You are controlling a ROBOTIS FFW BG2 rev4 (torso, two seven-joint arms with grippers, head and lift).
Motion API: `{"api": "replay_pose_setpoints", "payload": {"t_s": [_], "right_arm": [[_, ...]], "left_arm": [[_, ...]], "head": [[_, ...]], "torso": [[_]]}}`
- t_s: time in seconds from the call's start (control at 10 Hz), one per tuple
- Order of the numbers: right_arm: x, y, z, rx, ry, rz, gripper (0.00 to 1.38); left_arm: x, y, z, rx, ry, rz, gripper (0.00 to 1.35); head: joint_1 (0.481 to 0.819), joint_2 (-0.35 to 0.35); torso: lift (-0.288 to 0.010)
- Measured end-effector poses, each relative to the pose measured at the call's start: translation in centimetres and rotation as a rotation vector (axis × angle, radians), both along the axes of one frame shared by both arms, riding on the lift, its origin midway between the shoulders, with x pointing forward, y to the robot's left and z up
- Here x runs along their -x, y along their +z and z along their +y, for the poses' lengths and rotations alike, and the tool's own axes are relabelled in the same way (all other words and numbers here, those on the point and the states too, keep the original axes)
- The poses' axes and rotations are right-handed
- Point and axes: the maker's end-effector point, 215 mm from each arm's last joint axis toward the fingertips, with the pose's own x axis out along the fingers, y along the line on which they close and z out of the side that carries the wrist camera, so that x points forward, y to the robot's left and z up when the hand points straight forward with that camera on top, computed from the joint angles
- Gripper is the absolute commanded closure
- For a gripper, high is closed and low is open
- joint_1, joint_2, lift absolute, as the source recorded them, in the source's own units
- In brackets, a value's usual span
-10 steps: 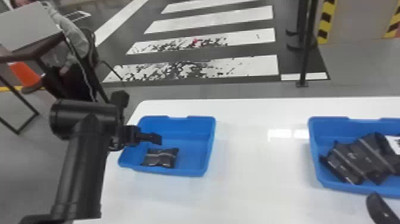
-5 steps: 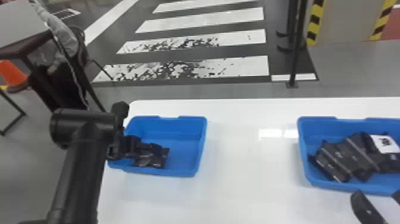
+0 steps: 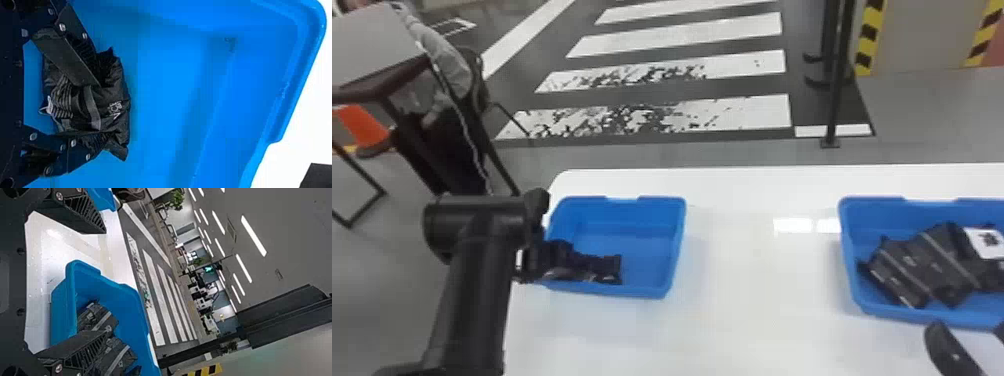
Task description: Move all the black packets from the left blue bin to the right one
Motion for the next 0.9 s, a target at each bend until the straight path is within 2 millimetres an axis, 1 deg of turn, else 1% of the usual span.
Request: {"api": "replay_pose_setpoints", "payload": {"t_s": [0.1, 0.2, 0.3, 0.4, 0.6, 0.7, 0.8, 0.9], "right_arm": [[0.1, 0.0, 0.0, -0.007, 0.0, 0.0, 0.11], [0.3, 0.1, -0.1, -0.012, 0.0, 0.0, 0.11], [0.4, 0.3, 0.0, -0.014, 0.001, -0.002, 0.11], [0.4, 0.4, 0.0, -0.016, 0.003, -0.004, 0.11], [0.4, 0.7, 0.1, -0.017, 0.008, -0.01, 0.11], [0.3, 0.9, 0.2, -0.016, 0.01, -0.016, 0.11], [0.1, 1.4, 0.3, -0.016, 0.015, -0.028, 0.11], [-0.3, 2.1, 0.8, -0.022, 0.032, -0.043, 0.11]], "left_arm": [[-0.2, -0.3, 0.2, 0.0, -0.004, -0.018, 1.21], [-0.7, -0.1, 0.2, 0.002, -0.014, -0.044, 1.21], [-1.8, 1.1, -0.1, 0.011, -0.036, -0.094, 1.21], [-3.0, 2.6, -0.4, 0.006, -0.057, -0.149, 1.21], [-5.1, 6.1, -1.7, 0.011, -0.103, -0.266, 1.21], [-5.7, 7.6, -3.0, 0.025, -0.132, -0.322, 1.21], [-6.2, 9.0, -5.0, 0.051, -0.169, -0.38, 1.21], [-6.6, 10.2, -7.9, 0.098, -0.222, -0.443, 1.21]], "head": [[0.695, 0.291], [0.695, 0.29], [0.695, 0.284], [0.695, 0.278], [0.695, 0.259], [0.695, 0.243], [0.695, 0.222], [0.695, 0.19]], "torso": [[-0.121], [-0.121], [-0.121], [-0.121], [-0.121], [-0.121], [-0.121], [-0.121]]}}
